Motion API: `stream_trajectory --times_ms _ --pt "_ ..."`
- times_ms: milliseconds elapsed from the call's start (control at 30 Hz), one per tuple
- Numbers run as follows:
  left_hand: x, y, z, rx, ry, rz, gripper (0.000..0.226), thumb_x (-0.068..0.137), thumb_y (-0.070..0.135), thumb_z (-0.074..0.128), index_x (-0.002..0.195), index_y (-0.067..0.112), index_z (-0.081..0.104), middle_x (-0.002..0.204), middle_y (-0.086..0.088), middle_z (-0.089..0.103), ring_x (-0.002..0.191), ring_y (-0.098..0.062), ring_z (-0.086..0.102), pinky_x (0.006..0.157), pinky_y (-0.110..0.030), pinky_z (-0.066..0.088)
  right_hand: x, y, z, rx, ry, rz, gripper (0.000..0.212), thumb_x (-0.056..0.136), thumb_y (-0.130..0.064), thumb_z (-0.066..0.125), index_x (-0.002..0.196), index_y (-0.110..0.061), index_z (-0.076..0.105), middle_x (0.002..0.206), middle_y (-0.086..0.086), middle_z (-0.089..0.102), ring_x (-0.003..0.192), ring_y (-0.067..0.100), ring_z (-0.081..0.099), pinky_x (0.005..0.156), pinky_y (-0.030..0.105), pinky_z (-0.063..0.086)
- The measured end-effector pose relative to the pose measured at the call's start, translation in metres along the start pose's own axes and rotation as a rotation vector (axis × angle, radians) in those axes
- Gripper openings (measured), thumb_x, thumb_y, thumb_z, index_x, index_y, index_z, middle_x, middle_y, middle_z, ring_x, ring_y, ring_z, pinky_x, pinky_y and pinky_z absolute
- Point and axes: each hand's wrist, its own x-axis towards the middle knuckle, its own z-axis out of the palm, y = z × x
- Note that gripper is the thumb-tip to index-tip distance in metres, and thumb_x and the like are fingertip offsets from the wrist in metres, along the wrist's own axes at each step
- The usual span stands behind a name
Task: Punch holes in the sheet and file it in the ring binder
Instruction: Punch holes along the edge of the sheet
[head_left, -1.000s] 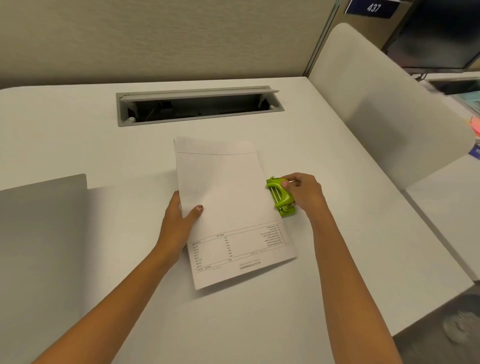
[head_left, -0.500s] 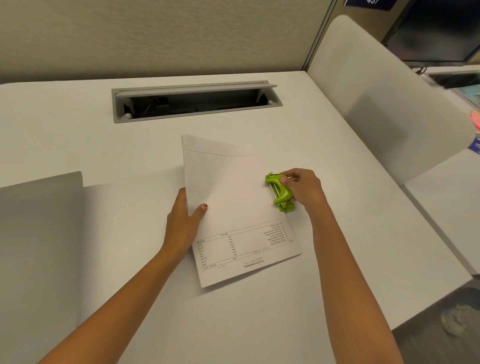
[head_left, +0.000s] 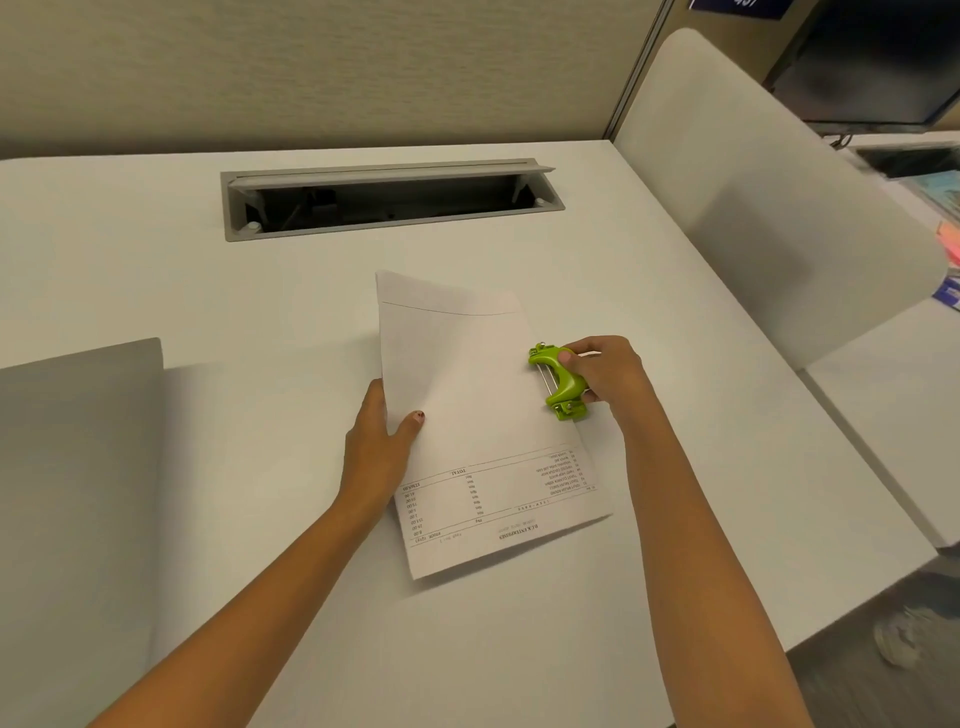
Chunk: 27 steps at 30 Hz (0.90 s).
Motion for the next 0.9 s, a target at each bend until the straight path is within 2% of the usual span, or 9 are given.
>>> stream_trajectory --times_ms 167,300,367,533,600,667,733,767,900 --pt "-0.007 -0.003 0.003 0.002 0.028 -0.004 0.036 0.094 0.02 0.055 0.128 0.027 0.044 0.118 0.012 0.058 0.105 -0.017 0.058 0.085 -0.031 0.046 -0.003 -0.001 0.0 0.001 -0.001 0.003 0.021 0.087 -0.026 0.068 0.106 -0.016 0.07 0.096 0.011 0.066 0.067 0.018 0.059 0.051 0.024 0.049" --pt "-0.008 -0.002 0.005 -0.004 0.04 -0.01 0.037 0.094 0.02 0.055 0.129 0.025 0.044 0.12 0.009 0.059 0.104 -0.018 0.058 0.086 -0.032 0.047 -0.002 -0.003 -0.001 -0.023 -0.012 0.009 0.023 0.087 -0.026 0.068 0.107 -0.016 0.07 0.096 0.01 0.065 0.061 0.016 0.058 0.05 0.023 0.047" --pt "-0.009 -0.001 0.005 -0.006 0.045 -0.008 0.037 0.094 0.019 0.055 0.129 0.024 0.044 0.12 0.008 0.059 0.104 -0.018 0.058 0.085 -0.031 0.046 -0.002 -0.002 -0.002 -0.022 -0.023 0.019 0.023 0.087 -0.026 0.069 0.106 -0.015 0.069 0.096 0.01 0.066 0.068 0.019 0.06 0.051 0.023 0.048" --pt "-0.01 0.001 0.005 -0.002 0.044 -0.009 0.037 0.094 0.018 0.054 0.129 0.024 0.044 0.117 0.01 0.058 0.101 -0.016 0.057 0.081 -0.028 0.043 0.006 -0.005 -0.012 -0.011 -0.09 0.093 0.017 0.078 -0.025 0.079 0.082 -0.013 0.067 0.095 0.015 0.07 0.077 0.024 0.065 0.063 0.031 0.055" --pt "-0.01 0.001 0.005 0.0 0.044 -0.014 0.037 0.094 0.018 0.054 0.129 0.024 0.044 0.116 0.01 0.057 0.101 -0.017 0.057 0.082 -0.028 0.043 0.01 -0.008 -0.016 0.003 -0.113 0.146 0.028 0.076 -0.021 0.081 0.094 -0.002 0.07 0.097 0.018 0.069 0.08 0.024 0.062 0.076 0.036 0.056" --pt "-0.009 0.001 0.006 0.01 0.046 -0.017 0.037 0.094 0.019 0.054 0.13 0.024 0.043 0.115 0.011 0.056 0.102 -0.017 0.056 0.084 -0.029 0.044 0.013 -0.011 -0.017 0.008 -0.137 0.203 0.035 0.076 -0.02 0.081 0.101 0.001 0.067 0.09 0.016 0.064 0.075 0.022 0.058 0.076 0.034 0.055" --pt "-0.008 0.001 0.006 0.017 0.051 -0.017 0.036 0.094 0.018 0.054 0.129 0.023 0.044 0.115 0.01 0.057 0.102 -0.018 0.056 0.086 -0.031 0.045 0.015 -0.012 -0.016 -0.018 -0.158 0.248 0.032 0.077 -0.021 0.08 0.097 -0.003 0.063 0.079 0.012 0.059 0.065 0.018 0.052 0.067 0.029 0.051" --pt "-0.008 0.001 0.007 0.016 0.053 -0.02 0.036 0.094 0.018 0.054 0.128 0.023 0.044 0.115 0.01 0.057 0.102 -0.018 0.056 0.086 -0.031 0.045 0.017 -0.013 -0.014 -0.03 -0.159 0.262 0.031 0.077 -0.022 0.08 0.095 -0.004 0.061 0.075 0.011 0.058 0.064 0.018 0.051 0.068 0.029 0.05" --pt "-0.009 0.002 0.008 0.023 0.066 -0.036 0.036 0.095 0.019 0.052 0.13 0.021 0.042 0.115 0.009 0.054 0.1 -0.018 0.054 0.086 -0.032 0.045 0.023 -0.011 -0.009 -0.113 -0.139 0.259 0.031 0.078 -0.029 0.079 0.089 -0.007 0.06 0.071 0.01 0.056 0.077 0.024 0.052 0.088 0.035 0.051"
